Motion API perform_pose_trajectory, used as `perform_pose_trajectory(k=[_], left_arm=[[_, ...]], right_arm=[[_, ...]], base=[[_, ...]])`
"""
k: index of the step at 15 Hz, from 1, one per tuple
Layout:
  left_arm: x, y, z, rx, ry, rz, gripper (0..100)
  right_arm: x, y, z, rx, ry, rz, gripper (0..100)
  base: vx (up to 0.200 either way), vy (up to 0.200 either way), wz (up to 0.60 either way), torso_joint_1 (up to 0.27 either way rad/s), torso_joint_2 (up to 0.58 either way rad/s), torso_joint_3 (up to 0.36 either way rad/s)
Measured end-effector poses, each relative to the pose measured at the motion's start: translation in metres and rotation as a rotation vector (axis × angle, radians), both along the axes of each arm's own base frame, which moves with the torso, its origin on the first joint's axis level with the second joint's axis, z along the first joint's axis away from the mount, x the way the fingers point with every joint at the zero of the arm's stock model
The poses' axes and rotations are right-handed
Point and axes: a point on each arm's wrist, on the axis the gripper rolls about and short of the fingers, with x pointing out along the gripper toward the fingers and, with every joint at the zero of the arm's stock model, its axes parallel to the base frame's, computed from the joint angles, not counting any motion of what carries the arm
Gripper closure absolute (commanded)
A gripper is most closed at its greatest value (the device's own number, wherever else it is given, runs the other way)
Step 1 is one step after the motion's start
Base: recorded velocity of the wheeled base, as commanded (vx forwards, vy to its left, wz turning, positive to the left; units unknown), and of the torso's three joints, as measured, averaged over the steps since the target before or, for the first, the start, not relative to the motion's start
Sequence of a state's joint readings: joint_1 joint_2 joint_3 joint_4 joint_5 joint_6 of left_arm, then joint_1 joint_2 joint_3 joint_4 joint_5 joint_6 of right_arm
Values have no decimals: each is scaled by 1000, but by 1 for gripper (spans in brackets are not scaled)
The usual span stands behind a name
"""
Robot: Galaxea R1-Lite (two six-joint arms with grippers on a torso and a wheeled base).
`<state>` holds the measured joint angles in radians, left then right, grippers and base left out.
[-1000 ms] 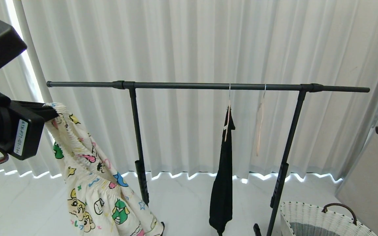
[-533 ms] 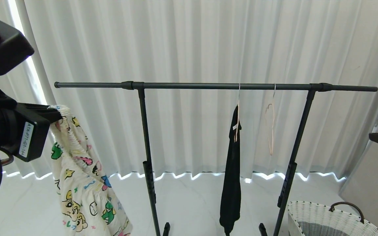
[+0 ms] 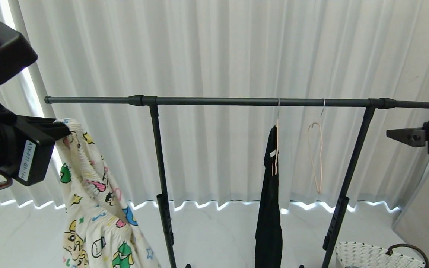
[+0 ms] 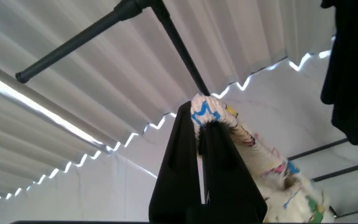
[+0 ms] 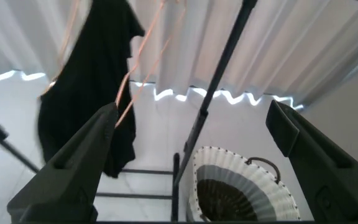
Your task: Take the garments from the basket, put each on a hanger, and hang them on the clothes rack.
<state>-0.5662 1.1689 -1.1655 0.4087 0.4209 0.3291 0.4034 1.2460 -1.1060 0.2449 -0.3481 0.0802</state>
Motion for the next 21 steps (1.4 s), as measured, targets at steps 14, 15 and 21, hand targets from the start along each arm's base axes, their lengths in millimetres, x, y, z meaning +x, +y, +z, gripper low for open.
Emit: perform_pose_trajectory(k=[14, 15, 21], left_arm=[[10, -6, 1, -28, -42, 0, 100], [10, -6, 0, -26, -40, 0, 100], [11, -7, -4, -20, -27, 0, 100]], right_arm=[[90, 67, -71, 201, 220, -194, 0], [94, 74, -78, 214, 241, -206, 0], [102, 80, -106, 156, 332, -256, 0]], base=[[71, 0, 0, 1, 1, 0], [0, 0, 0, 0, 0, 0], [0, 0, 0, 0, 0, 0]])
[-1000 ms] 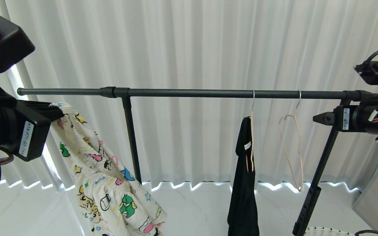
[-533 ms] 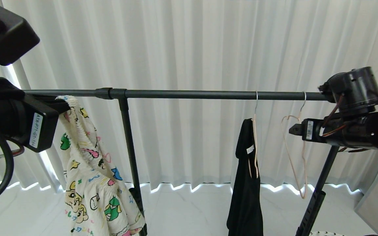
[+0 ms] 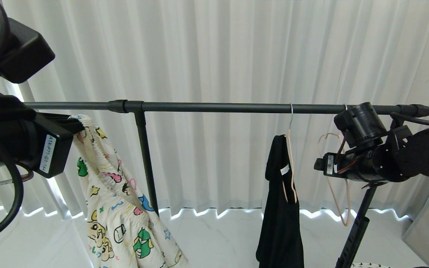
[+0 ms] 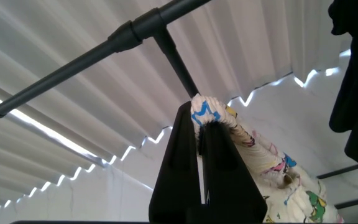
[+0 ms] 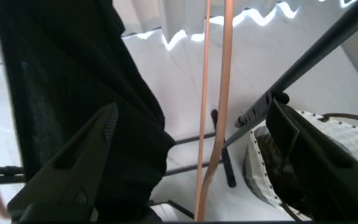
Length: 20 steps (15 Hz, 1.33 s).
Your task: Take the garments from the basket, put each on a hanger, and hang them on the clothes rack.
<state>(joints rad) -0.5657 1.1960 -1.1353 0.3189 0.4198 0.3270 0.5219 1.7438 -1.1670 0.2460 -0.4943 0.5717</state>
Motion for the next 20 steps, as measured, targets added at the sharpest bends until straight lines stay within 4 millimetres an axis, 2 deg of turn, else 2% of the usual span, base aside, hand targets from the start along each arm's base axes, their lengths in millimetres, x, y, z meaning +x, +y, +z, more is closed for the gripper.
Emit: perform_pose_trajectory(k=[4, 5, 10, 14, 20], left_arm=[[0, 0, 0, 0, 0, 1, 100], [0, 0, 0, -1, 0, 1, 100], [1, 0, 0, -1, 1, 2, 100], [1, 0, 0, -1, 2, 2, 100], [0, 0, 0, -2, -1, 2, 100]], right_arm=[[5, 1, -10, -42, 14, -26, 0], [5, 1, -10, -43, 15, -26, 100], [5, 1, -10, -47, 16, -26, 100], [0, -1, -2, -43, -6, -18, 100], [-31, -18, 23, -110, -74, 84, 100]], base=[[0, 0, 0, 0, 0, 0], [0, 0, 0, 0, 0, 0], [0, 0, 0, 0, 0, 0], [0, 0, 0, 0, 0, 0], [0, 0, 0, 0, 0, 0]])
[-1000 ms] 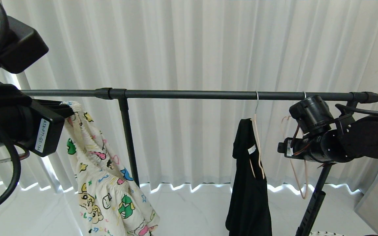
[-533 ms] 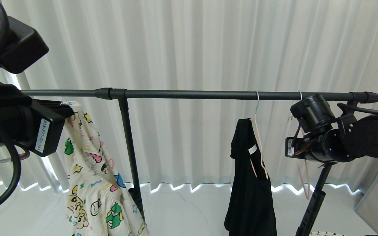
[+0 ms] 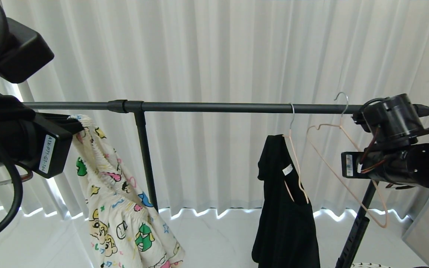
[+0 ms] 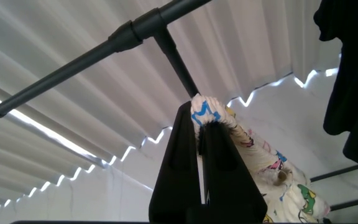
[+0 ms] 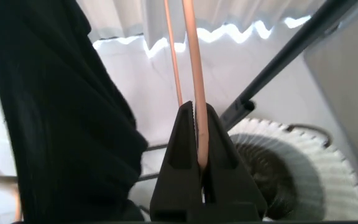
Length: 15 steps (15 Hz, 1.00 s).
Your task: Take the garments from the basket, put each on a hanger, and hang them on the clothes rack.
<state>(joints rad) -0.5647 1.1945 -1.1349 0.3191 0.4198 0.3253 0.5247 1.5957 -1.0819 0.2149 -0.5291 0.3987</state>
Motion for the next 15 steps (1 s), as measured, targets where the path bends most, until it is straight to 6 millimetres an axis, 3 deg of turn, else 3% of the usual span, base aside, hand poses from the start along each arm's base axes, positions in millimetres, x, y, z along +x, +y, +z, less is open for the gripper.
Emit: perform_pose_trajectory(k=[4, 10, 15], left_arm=[[-2, 1, 0, 1, -3, 1, 100], [-2, 2, 3, -7, -28, 13, 100], [-2, 2, 2, -6, -27, 12, 100]], right_arm=[[-30, -17, 7, -5, -64, 67, 100], [-91, -51, 11, -68, -120, 203, 100], [-123, -67, 14, -67, -167, 258, 100]], base=[[0, 0, 0, 0, 0, 0], [-200, 0, 0, 1, 2, 4], [-200, 0, 0, 4, 3, 4]])
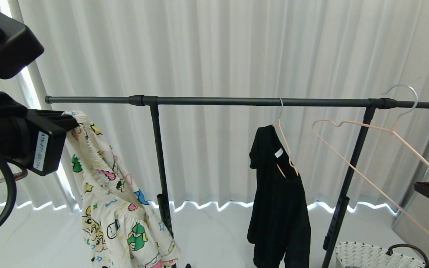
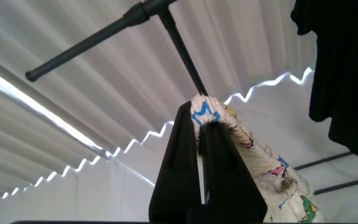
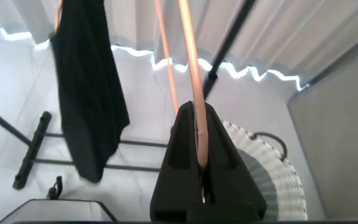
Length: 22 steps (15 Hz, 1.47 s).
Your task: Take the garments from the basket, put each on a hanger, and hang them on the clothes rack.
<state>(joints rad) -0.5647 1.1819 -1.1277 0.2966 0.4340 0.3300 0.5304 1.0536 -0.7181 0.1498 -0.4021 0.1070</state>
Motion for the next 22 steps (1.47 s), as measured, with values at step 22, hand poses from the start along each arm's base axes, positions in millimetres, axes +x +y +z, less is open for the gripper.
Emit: perform_pose_trajectory(k=[22], left_arm=[[60, -53, -28, -220, 169, 113, 100]], right_arm=[[-16, 88, 15, 272, 35, 651, 100]], base=[[-27, 0, 0, 0, 0, 0]])
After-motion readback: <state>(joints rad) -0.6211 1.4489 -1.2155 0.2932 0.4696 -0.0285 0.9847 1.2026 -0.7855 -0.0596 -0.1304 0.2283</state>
